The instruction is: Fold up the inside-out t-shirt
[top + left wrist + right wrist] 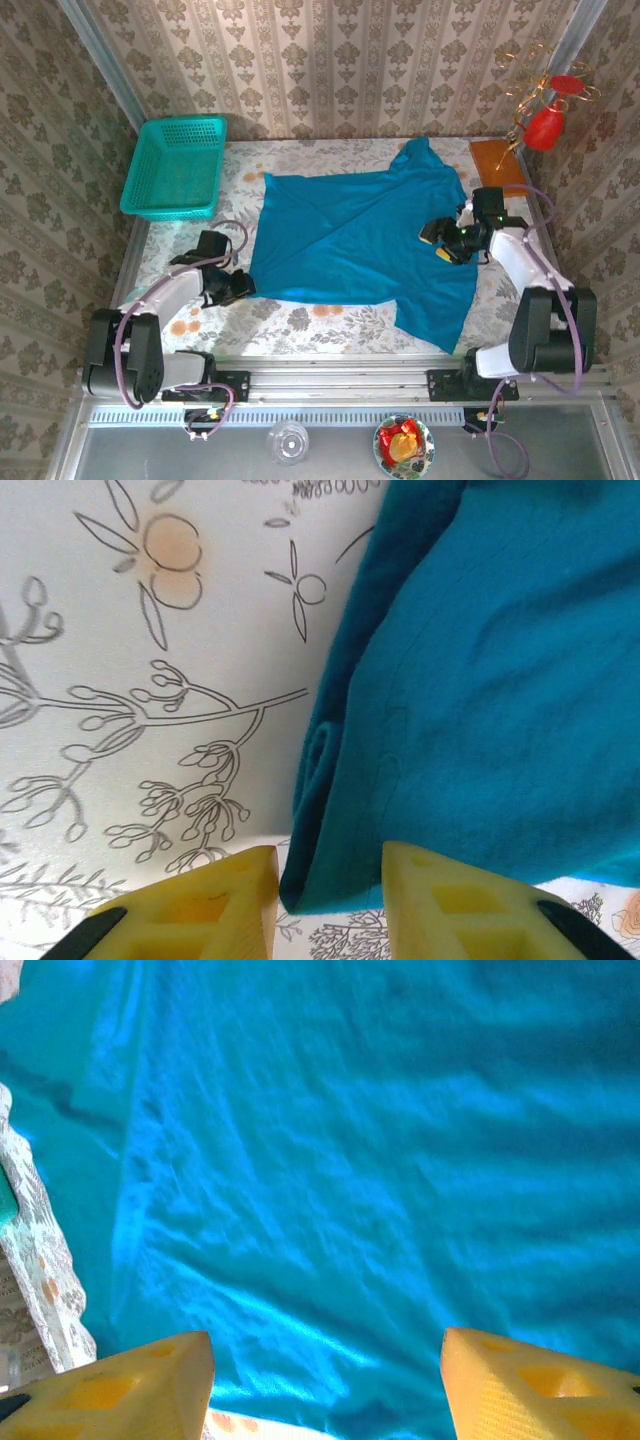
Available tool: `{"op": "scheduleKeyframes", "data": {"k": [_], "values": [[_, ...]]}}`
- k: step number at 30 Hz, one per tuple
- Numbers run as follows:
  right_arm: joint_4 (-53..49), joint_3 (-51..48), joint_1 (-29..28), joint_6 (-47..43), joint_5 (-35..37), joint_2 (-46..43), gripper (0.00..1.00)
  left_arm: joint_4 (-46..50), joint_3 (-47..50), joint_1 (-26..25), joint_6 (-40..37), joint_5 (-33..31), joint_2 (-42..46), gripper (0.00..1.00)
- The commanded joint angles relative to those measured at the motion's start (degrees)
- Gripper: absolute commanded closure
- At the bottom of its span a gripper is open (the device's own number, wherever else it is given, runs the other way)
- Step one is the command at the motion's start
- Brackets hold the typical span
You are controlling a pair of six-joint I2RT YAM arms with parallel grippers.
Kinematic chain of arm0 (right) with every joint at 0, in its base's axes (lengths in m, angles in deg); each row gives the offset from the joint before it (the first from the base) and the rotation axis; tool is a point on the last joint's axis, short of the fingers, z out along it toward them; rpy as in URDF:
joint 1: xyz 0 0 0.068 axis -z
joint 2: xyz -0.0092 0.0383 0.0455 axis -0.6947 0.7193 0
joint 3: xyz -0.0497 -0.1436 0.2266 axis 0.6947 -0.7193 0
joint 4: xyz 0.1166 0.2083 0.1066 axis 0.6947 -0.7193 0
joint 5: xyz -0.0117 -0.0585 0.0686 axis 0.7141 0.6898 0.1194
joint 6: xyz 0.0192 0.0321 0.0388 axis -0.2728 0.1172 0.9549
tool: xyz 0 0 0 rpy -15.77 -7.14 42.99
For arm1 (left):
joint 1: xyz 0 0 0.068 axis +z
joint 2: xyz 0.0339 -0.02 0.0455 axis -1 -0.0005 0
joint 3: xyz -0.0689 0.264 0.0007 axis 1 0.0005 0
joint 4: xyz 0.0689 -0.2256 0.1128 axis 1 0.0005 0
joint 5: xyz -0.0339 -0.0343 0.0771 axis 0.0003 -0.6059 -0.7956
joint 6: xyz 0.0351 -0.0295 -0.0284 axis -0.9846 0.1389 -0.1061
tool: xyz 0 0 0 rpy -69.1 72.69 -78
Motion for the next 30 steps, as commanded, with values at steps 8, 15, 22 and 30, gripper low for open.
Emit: {"op": "scheduleKeyframes", "data": {"k": [8, 15, 22, 30], "values": [[-10.0, -6.0, 0.1, 0.7, 4.3, -15.4, 0.37, -4.6, 1.8, 1.2, 3.0, 2.7, 1.0, 0.65], [-14.5, -9.3, 0.1, 2.1, 7.2, -22.7, 0.37, -2.6, 3.1, 1.4, 5.9, 2.0, 4.9, 0.58], [-15.9, -9.5, 0.1, 2.7, 7.4, -24.2, 0.37, -5.3, 6.4, 1.6, 8.1, 4.1, 5.5, 0.5], [-18.0, -7.6, 0.1, 2.6, 7.9, -24.6, 0.37, -12.4, 7.8, 2.7, 11.0, 7.5, 6.2, 0.65]]}}
